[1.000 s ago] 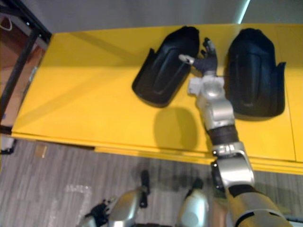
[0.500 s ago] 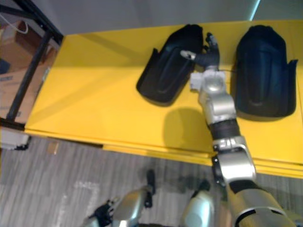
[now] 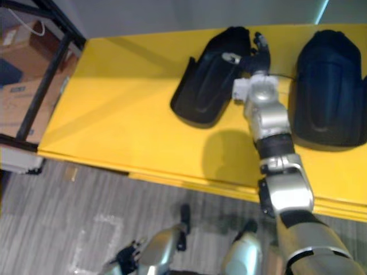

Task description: Walk over and take plastic housings, then place them on the shelf

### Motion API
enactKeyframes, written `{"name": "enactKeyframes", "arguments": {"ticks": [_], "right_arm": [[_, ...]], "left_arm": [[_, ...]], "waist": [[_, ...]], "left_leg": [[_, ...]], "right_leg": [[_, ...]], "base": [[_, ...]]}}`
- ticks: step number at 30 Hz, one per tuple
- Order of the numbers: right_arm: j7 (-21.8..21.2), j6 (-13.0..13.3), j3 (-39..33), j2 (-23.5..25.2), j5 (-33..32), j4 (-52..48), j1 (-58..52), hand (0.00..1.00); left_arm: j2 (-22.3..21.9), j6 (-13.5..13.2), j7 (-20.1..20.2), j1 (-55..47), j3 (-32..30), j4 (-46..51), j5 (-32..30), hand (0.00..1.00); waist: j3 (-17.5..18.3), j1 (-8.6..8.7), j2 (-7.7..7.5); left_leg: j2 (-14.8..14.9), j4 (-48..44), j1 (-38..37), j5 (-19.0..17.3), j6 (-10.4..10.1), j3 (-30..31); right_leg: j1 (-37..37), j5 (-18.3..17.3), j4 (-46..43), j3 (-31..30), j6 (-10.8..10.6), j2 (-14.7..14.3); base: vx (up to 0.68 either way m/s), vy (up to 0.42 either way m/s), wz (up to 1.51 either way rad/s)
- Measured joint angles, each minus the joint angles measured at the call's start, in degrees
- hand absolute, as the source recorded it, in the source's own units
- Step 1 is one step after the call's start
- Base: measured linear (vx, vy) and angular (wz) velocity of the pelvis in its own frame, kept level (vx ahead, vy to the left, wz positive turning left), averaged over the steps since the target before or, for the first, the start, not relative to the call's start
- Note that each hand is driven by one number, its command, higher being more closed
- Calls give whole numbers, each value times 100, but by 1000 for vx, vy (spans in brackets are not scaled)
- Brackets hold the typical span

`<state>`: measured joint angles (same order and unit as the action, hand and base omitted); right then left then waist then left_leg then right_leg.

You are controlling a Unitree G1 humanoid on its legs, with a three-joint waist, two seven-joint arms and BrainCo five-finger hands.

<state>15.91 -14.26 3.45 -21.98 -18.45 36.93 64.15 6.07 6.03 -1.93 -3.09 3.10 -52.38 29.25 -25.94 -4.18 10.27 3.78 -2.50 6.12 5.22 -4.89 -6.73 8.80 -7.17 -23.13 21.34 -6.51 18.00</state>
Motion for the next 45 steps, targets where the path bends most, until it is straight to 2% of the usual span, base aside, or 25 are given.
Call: {"name": "enactKeyframes", "arguments": {"ticks": [3, 8, 27, 32, 35, 37, 39, 40, 42, 44, 45], "right_arm": [[-3, 31, -1, -18, 0, 40, 52, 0], [-90, 103, 2, -99, -2, 241, 247, 0], [-200, 205, 32, -115, -4, 902, 701, 0], [15, 460, 5, -117, 31, 895, 717, 0], [153, 535, -89, -120, 204, 474, 762, 0], [193, 573, -130, -134, 318, -81, 761, 0], [232, 721, -210, -355, 516, -1438, 768, 0], [243, 732, -220, -432, 550, -1716, 772, 0], [250, 741, -231, -593, 572, -2330, 780, 0], [198, 686, -259, -904, 473, -2853, 761, 0], [182, 662, -295, -994, 460, -2972, 721, 0]], "left_arm": [[-16, 0, 0, 0, 0, 3, 0, 0], [-112, 24, 8, -2, 37, 65, -1, 0], [-128, 33, 38, -2, 38, 165, -2, 0], [-132, 2, 43, -6, 35, 165, -43, 0], [-150, -43, 45, -27, -3, 179, -67, 0], [-154, -72, 43, -58, -45, 181, -107, 0], [-162, -99, 43, -123, -235, 248, -173, 0], [-161, -109, 42, -141, -283, 259, -229, 0], [-147, -144, 41, -217, -485, 268, -336, 0], [-41, -211, 30, -326, -621, 236, -349, 0], [-20, -214, 28, -334, -678, 196, -413, 0]], "waist": [[-15, -21, 34], [-31, -103, 217], [-29, -336, 221], [-29, -354, 221], [-39, -330, 206], [-64, -287, 170], [-135, -241, 35], [-133, -224, -13], [-56, -130, -214], [92, -41, -507], [131, 6, -587]], "left_leg": [[-7, 0, 1, 0, 0, 20], [-11, -14, 7, 0, -1, 83], [-30, -111, 117, -1, -2, 252], [-27, -142, 186, 0, -3, 313], [-8, -129, 176, 1, -4, 314], [47, -98, 121, 2, -7, 311], [107, 25, -123, -7, -24, 287], [129, 42, -161, -18, -41, 279], [200, 123, -233, -16, -59, 218], [307, 289, -402, -4, -82, 39], [318, 330, -451, -4, -82, 8]], "right_leg": [[-5, -26, -23, 20, -8, 11], [-49, -51, -29, 77, -14, 14], [-95, -99, -53, 238, -6, 44], [-96, -100, -46, 295, -6, 42], [-134, -79, 15, 306, -24, 8], [-224, -37, 128, 325, -27, -56], [-507, 15, 375, 348, -28, -185], [-549, 29, 426, 349, -27, -220], [-636, 111, 646, 342, -17, -341], [-768, 284, 979, 232, -9, -530], [-827, 317, 1072, 221, -15, -560]], "base": [[7, -8, 4], [6, -7, 5], [-3, -5, 4], [-4, -8, 6], [0, 0, 0], [20, -14, -4], [45, -26, -9], [49, -32, -9], [56, -32, -18], [98, -39, -35], [95, -29, -28]]}}
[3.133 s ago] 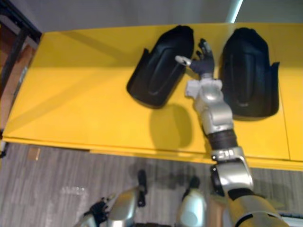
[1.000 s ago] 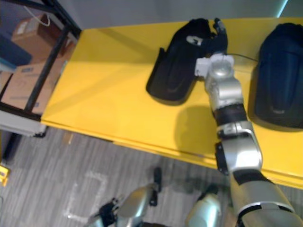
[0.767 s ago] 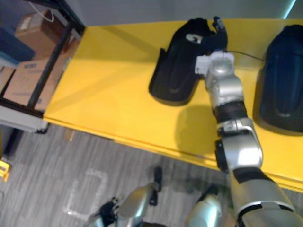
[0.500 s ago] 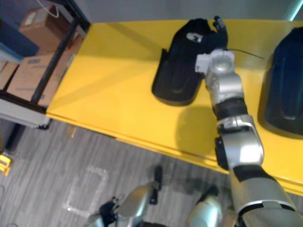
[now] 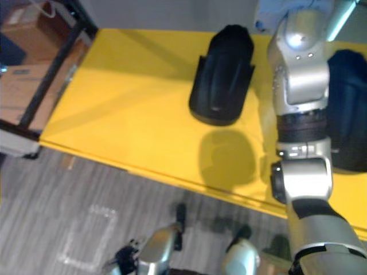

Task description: Walk over and take plastic housings, then place them on the shelf

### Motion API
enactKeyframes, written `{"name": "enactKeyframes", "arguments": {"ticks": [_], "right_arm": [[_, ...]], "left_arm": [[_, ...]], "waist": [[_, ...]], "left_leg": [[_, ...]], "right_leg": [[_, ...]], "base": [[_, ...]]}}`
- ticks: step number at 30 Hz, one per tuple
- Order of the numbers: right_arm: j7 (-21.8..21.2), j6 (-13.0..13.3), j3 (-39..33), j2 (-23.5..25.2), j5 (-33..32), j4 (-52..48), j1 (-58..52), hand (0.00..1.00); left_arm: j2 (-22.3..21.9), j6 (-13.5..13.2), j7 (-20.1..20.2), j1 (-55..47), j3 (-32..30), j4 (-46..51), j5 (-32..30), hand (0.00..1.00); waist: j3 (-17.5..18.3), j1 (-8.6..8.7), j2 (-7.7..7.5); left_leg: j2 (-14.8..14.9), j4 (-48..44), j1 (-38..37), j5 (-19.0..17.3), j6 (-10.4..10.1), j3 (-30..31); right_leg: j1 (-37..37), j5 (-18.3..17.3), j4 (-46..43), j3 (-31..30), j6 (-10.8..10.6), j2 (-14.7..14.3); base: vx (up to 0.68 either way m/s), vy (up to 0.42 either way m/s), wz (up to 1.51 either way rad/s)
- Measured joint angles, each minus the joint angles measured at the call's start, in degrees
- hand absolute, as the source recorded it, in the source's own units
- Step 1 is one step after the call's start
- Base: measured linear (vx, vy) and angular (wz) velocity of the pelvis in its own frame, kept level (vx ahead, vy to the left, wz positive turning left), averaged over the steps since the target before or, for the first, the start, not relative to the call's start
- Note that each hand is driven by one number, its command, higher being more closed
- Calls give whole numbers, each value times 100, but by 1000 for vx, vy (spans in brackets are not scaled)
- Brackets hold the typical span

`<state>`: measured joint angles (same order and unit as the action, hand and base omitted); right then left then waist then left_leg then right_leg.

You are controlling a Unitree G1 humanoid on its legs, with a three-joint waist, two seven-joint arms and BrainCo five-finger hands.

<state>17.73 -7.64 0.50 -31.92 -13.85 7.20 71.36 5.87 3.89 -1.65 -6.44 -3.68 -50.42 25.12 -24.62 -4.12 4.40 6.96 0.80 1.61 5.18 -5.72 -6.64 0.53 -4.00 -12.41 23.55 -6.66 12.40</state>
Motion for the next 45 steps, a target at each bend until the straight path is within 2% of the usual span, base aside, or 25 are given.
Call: {"name": "enactKeyframes", "arguments": {"ticks": [2, 5, 8, 10, 13, 16, 18, 20, 21, 23, 24, 25, 27, 29, 32, 33, 37, 42, 45], "right_arm": [[-59, -28, -197, -422, -350, -433, -312, 0], [-164, -13, -498, -828, -786, -966, -907, 0], [-287, -13, -1221, -968, -1130, -1573, -1759, 0], [-418, -55, -1713, -1080, -1441, -1851, -2421, 0], [-675, -198, -2280, -1082, -1906, -1948, -3544, 0], [-936, -73, -2587, -765, -2026, -2010, -4602, 0], [-1073, 142, -2669, -515, -2026, -2038, -5048, 0], [-1137, 617, -2854, -269, -2024, -2154, -5458, 0], [-1104, 764, -2917, -188, -2010, -2226, -5544, 0], [-789, 1439, -3165, 292, -2025, -2408, -5925, 0], [-679, 1566, -3198, 447, -2018, -2411, -6055, 0], [-505, 1698, -3257, 805, -1917, -2410, -6366, 0], [-475, 1750, -3239, 1373, -1909, -2402, -6995, 0], [-850, 1803, -2977, 2062, -1980, -2394, -7843, 0], [-1352, 1964, -2711, 2470, -2153, -2386, -8271, 0], [-1495, 2129, -2684, 2521, -2149, -2382, -8370, 0], [-1929, 2505, -2678, 2525, -2501, -2383, -8449, 0], [-2245, 2553, -2526, 2524, -2645, -2402, -8319, 0], [-2463, 2542, -2086, 2506, -2572, -2463, -8100, 0]], "left_arm": [[134, -17, -53, -92, -71, -57, -157, 0], [219, -55, -109, -165, -247, -259, -216, 0], [266, -161, -221, -282, -289, -282, -326, 0], [266, -207, -257, -330, -363, -334, -329, 0], [229, -241, -264, -388, -461, -433, -372, 0], [190, -249, -256, -496, -491, -487, -370, 0], [142, -252, -242, -600, -528, -489, -371, 0], [41, -257, -238, -704, -575, -490, -369, 0], [29, -257, -237, -720, -579, -491, -365, 0], [19, -266, -244, -775, -579, -493, -364, 0], [19, -266, -251, -800, -579, -493, -365, 0], [24, -272, -277, -849, -629, -484, -363, 0], [45, -273, -330, -933, -646, -483, -364, 0], [49, -301, -385, -1070, -645, -484, -372, 0], [44, -426, -434, -1187, -641, -483, -376, 0], [45, -468, -433, -1190, -633, -481, -389, 0], [49, -523, -430, -1161, -625, -459, -497, 0], [49, -599, -434, -1166, -569, -460, -490, 0], [79, -610, -445, -1166, -397, -460, -494, 0]], "waist": [[210, 165, -292], [672, 210, -584], [1020, 326, -765], [1213, 408, -816], [1352, 525, -800], [1441, 573, -722], [1465, 660, -681], [1518, 695, -647], [1538, 695, -632], [1598, 676, -658], [1621, 668, -685], [1659, 660, -714], [1697, 668, -817], [1748, 687, -894], [1754, 795, -895], [1763, 820, -882], [1781, 819, -887], [1822, 799, -888], [1826, 785, -882]], "left_leg": [[30, 165, -231, -19, -26, -89], [59, 368, -419, -34, -47, -353], [57, 374, -574, -135, -99, -512], [53, 379, -589, -147, -95, -580], [67, 390, -681, -151, -96, -749], [131, 424, -778, -189, -133, -910], [159, 429, -830, -189, -134, -972], [167, 431, -842, -187, -140, -998], [168, 431, -841, -186, -141, -998], [168, 431, -847, -184, -144, -987], [168, 431, -845, -184, -145, -986], [169, 432, -843, -184, -145, -979], [162, 433, -804, -185, -146, -980], [144, 433, -755, -195, -149, -1005], [127, 432, -764, -231, -155, -1116], [124, 432, -770, -237, -150, -1122], [137, 432, -774, -239, -152, -1125], [134, 433, -769, -238, -151, -1115], [133, 433, -767, -238, -151, -1107]], "right_leg": [[-268, 132, 377, -26, -23, -116], [-342, 281, 728, -224, -32, -218], [-477, 320, 905, -346, -55, -242], [-472, 331, 934, -386, -56, -244], [-464, 370, 960, -541, -47, -269], [-458, 428, 1027, -730, -21, -345], [-457, 422, 1042, -798, -19, -372], [-464, 416, 1098, -827, -25, -387], [-464, 417, 1104, -831, -27, -387], [-461, 415, 1129, -832, -29, -385], [-460, 415, 1131, -831, -29, -385], [-462, 413, 1135, -830, -26, -385], [-446, 415, 1136, -831, -24, -379], [-390, 444, 1118, -867, -3, -369], [-356, 460, 1112, -970, -4, -356], [-358, 460, 1112, -974, -4, -353], [-358, 454, 1106, -980, 6, -367], [-360, 451, 1104, -975, 11, -363], [-364, 449, 1104, -969, 10, -360]], "base": [[94, -25, -18], [96, -11, -36], [67, -1, -24], [49, 2, -18], [-8, -3, -29], [-45, -8, -33], [-56, -20, -18], [-47, -7, -10], [0, 0, 0], [0, 0, 0], [-2, 9, 4], [0, 0, 0], [26, 8, 1], [66, 23, -5], [20, 20, -15], [11, 17, -9], [0, 0, 0], [0, 0, 0], [0, 0, 0]]}}
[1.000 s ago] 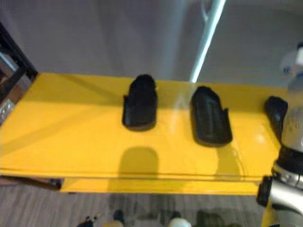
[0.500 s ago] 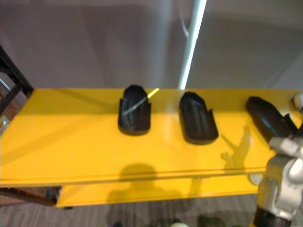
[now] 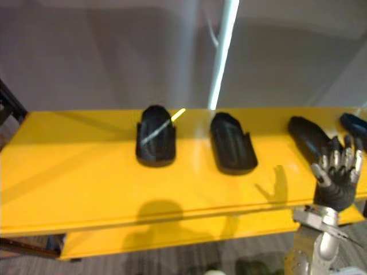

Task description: Walk over and take plastic housings, then place them on the shelf

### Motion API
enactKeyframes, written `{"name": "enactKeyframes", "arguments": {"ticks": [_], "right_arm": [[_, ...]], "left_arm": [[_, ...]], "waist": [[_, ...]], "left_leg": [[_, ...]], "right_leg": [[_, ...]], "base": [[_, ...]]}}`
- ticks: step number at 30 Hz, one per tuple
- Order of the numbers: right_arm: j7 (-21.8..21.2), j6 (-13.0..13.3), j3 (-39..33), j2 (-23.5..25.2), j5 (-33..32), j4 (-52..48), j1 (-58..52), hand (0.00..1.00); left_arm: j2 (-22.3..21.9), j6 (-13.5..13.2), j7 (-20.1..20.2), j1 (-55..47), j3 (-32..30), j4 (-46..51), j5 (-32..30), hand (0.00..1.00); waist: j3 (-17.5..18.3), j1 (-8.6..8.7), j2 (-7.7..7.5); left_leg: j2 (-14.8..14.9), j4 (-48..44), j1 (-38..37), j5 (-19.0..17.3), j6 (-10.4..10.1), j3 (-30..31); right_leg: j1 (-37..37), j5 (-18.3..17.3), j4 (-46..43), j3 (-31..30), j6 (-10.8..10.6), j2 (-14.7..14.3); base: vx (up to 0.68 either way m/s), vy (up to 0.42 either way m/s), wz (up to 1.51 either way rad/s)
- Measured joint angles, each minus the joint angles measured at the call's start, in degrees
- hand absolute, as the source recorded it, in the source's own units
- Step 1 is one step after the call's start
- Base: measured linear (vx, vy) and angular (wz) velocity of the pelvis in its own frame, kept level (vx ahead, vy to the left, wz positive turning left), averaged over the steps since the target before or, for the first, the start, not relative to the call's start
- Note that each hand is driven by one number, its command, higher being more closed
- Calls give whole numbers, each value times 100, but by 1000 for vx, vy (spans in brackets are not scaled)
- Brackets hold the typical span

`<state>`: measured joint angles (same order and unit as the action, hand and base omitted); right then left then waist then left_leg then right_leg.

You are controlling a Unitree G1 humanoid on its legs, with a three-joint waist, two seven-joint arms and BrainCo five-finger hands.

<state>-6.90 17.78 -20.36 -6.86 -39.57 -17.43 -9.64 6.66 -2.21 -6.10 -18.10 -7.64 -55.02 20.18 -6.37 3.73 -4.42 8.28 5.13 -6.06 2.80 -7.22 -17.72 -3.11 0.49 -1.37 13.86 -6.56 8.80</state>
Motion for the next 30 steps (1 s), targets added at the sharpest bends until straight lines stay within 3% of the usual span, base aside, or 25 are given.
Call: {"name": "enactKeyframes", "arguments": {"ticks": [3, 6, 9, 12, 15, 16, 17, 21, 23, 30], "right_arm": [[-30, -80, 679, -275, 1337, -17, 339, 0], [-9, -443, 1491, -1074, 2736, -29, 1059, 0], [-154, -732, 1934, -1542, 2940, -42, 1819, 0], [-225, -1017, 2221, -1628, 2951, -63, 2149, 0], [-24, -1280, 2356, -1627, 3412, -188, 2173, 0], [241, -1338, 2362, -1627, 3628, -208, 2170, 0], [513, -1353, 2307, -1626, 3779, -208, 2115, 100], [1105, -1193, 1505, -1578, 3794, -472, 1372, 100], [1105, -1082, 1228, -1523, 3615, -696, 948, 100], [451, -203, 1085, -740, 2646, -1307, -797, 100]], "left_arm": [[29, -6, -2, 11, 10, 1, -6, 0], [142, -8, -3, 45, 179, -11, -9, 0], [178, 1, 8, 103, 219, -24, -9, 0], [178, 19, 25, 108, 217, -68, -6, 0], [179, 11, 48, 139, 211, -70, -29, 0], [179, 8, 57, 148, 204, -70, -40, 0], [179, 4, 76, 150, 197, -71, -44, 0], [174, -25, 75, 223, 204, -70, -57, 0], [143, -26, 71, 234, 150, -57, -80, 0], [76, -211, 67, 257, 152, 229, -101, 0]], "waist": [[1, -51, -1], [-1, -191, -5], [-19, -294, -29], [-40, -437, -28], [-108, -487, -19], [-173, -490, -22], [-210, -476, -17], [-352, -428, 21], [-411, -374, 31], [-610, 28, 67]], "left_leg": [[-6, 0, 16, 0, 1, 22], [-8, -1, 81, 5, 2, 125], [-4, -2, 218, 48, 0, 307], [-4, -5, 233, 65, -4, 376], [-23, -10, 318, 82, 7, 505], [-23, -10, 317, 85, 7, 503], [-23, -10, 318, 86, 8, 492], [-6, -7, 313, 87, 6, 430], [4, -11, 281, 86, 5, 324], [16, -15, 201, 41, 9, -34]], "right_leg": [[-2, 0, 4, 17, 0, 5], [-9, 0, 13, 105, 0, 6], [20, 10, 21, 292, -12, 3], [-3, 9, 8, 347, -2, 1], [-12, -3, 9, 360, 17, 8], [-9, -6, 8, 352, 21, 8], [4, -9, 4, 339, 26, 8], [97, -55, -66, 247, 94, -3], [126, -39, -94, 183, 68, -9], [313, -23, -108, -171, 40, -26]], "base": [[5, 2, 1], [11, 0, 14], [20, -7, 31], [50, -5, 18], [26, 10, 22], [0, 0, 0], [-14, 3, -4], [-10, 1, -7], [2, -1, -22], [-9, 5, -27]]}}
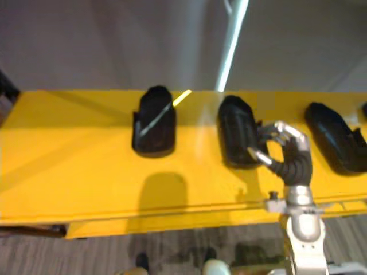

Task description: Walk over and take plastic housings, then place them on the shelf

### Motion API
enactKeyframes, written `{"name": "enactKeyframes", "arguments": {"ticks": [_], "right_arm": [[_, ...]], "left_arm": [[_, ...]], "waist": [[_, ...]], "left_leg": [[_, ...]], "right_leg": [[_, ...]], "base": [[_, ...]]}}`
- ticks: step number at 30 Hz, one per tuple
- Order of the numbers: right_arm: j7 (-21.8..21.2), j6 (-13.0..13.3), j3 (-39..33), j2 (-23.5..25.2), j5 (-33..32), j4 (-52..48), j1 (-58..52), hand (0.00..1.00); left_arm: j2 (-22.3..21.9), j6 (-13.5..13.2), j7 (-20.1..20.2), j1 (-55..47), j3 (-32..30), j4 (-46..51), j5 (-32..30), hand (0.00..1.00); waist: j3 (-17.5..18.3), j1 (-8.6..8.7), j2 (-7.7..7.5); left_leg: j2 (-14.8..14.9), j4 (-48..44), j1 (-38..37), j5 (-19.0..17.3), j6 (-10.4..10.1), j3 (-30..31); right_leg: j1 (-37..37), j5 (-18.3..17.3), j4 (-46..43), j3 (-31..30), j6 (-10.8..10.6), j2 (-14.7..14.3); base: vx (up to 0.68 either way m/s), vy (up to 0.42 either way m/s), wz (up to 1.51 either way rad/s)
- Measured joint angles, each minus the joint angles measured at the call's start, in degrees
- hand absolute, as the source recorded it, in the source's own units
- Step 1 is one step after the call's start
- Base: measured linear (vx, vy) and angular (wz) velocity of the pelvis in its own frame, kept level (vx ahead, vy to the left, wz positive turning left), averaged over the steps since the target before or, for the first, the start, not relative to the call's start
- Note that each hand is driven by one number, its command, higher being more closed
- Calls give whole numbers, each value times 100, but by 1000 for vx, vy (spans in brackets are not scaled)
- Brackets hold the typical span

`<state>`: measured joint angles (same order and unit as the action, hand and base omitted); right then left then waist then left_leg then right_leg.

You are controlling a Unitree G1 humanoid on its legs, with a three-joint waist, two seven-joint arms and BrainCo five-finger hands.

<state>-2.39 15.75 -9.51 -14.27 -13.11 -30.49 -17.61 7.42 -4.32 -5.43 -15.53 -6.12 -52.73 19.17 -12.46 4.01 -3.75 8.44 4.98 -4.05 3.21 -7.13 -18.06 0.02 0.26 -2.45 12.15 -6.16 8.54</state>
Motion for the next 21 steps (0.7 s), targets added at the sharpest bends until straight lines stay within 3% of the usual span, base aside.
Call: {"name": "enactKeyframes", "arguments": {"ticks": [6, 10, 16, 21], "right_arm": [[-406, 75, 655, 251, -305, 288, -758, 100], [-468, 326, 950, 333, -297, 853, -753, 100], [-17, 592, 1137, 343, -172, 1105, -710, 100], [476, 752, 1130, 358, 55, 1354, -557, 100]], "left_arm": [[114, -118, -45, 94, 314, 158, 15, 0], [181, -118, -76, 223, 536, 208, 75, 0], [316, -116, -116, 316, 793, 192, 225, 0], [337, -203, -118, 385, 959, 126, 351, 0]], "waist": [[-159, 25, 4], [-452, 15, 78], [-870, 16, 116], [-1124, 12, 158]], "left_leg": [[-11, -20, 3, -17, 5, -49], [-51, -22, 135, -38, 28, -119], [-38, -27, 235, -25, 19, -128], [14, -650, 518, -375, 40, -51]], "right_leg": [[45, 18, -30, -93, -32, 9], [306, -8, -180, -183, -6, 50], [489, -48, -358, -202, -1, 45], [499, -125, -427, -189, -16, 93]], "base": [[2, 7, -6], [-3, 9, -7], [44, -3, 0], [39, 1, 3]]}}
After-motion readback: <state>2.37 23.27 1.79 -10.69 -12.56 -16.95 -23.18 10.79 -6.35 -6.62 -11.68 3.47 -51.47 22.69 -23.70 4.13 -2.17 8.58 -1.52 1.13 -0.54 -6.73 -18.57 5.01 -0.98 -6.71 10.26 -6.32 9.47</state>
